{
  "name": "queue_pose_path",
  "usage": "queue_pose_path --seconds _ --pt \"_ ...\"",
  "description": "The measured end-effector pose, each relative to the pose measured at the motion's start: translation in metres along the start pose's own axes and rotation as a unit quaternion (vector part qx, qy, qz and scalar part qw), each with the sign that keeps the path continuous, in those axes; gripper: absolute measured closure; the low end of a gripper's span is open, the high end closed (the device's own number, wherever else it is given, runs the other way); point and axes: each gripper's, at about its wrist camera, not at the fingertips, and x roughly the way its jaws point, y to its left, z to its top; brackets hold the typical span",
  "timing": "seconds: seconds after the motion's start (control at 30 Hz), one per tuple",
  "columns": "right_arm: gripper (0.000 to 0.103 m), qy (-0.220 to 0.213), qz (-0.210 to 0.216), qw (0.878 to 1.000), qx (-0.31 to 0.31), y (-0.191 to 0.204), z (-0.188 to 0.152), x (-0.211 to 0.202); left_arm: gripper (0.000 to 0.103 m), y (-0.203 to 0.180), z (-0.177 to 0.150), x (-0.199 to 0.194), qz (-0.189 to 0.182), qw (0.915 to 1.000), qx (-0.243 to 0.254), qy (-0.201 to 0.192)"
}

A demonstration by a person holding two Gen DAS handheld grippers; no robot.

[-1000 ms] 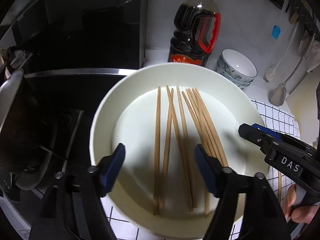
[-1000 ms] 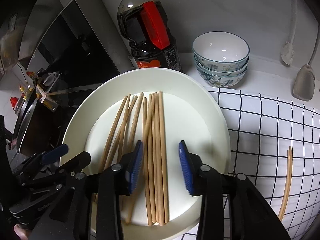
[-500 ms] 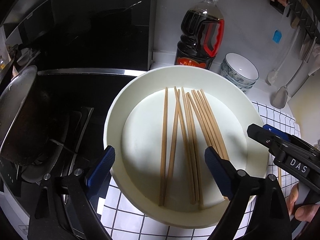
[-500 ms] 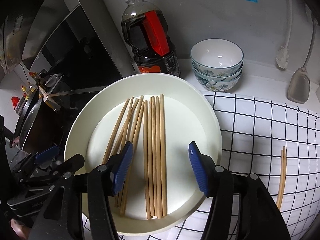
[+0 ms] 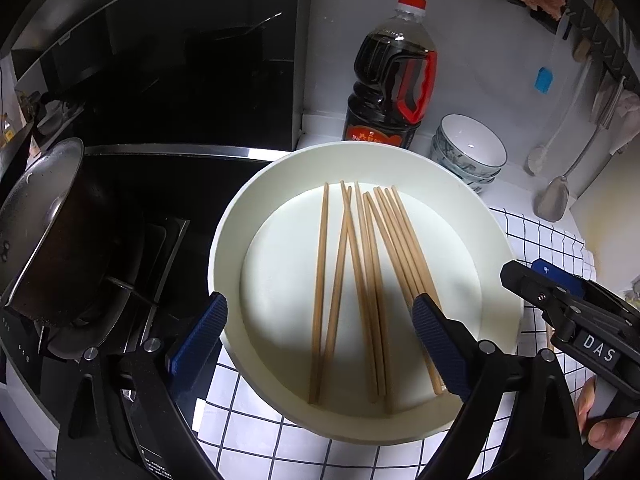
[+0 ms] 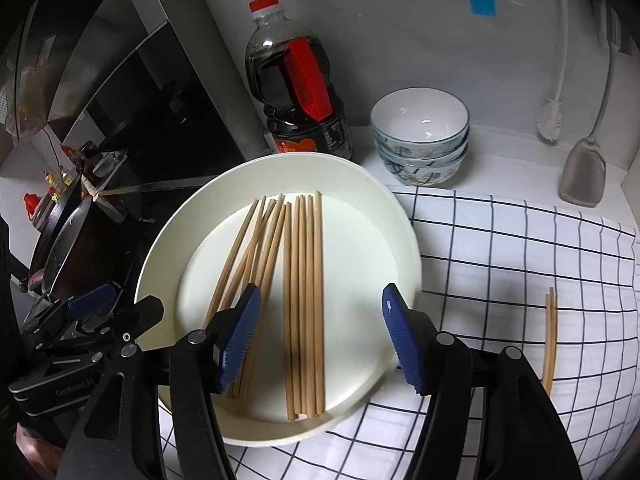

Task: Organize utensils
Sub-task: 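Move the right tool back over the last chopsticks on the cloth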

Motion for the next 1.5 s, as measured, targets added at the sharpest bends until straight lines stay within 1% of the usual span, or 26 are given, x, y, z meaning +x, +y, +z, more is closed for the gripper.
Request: queue_pose_path --seconds 0.3,0.47,0.67,1.0,1.2,1.4,1.5 --pt "0.038 -0.007 -0.007 1.0 0.02 -0.018 -0.01 -0.016 0.007 -0.017 -0.005 -0.008 -0.004 0.9999 0.01 0.0" --pt "0.034 -0.01 -0.016 0.999 0.041 -0.036 -0.022 -0.027 0.007 -0.029 -0.01 -0.01 -0.01 0.9998 0.018 0.005" --pt "0.033 -0.004 -0.03 0.997 0.064 -0.059 -0.036 -0.036 0.007 -0.048 -0.022 -0.015 -0.023 0.9995 0.021 0.005" --pt "0.033 -0.004 -0.056 0.993 0.105 -0.106 -0.072 -0.055 0.007 -0.084 -0.042 -0.017 -0.038 0.9981 0.047 0.017" --pt "0.033 -0.004 -0.082 0.989 0.126 -0.142 -0.098 -0.065 0.007 -0.107 -0.055 -0.016 -0.048 0.9962 0.068 0.026" --pt "0.033 0.006 -0.107 0.982 0.153 -0.177 -0.124 -0.065 0.007 -0.129 -0.065 -0.018 -0.065 0.9942 0.082 0.023" --pt "0.033 0.011 -0.117 0.981 0.153 -0.186 -0.134 -0.062 0.007 -0.139 -0.07 -0.019 -0.072 0.9927 0.095 0.019"
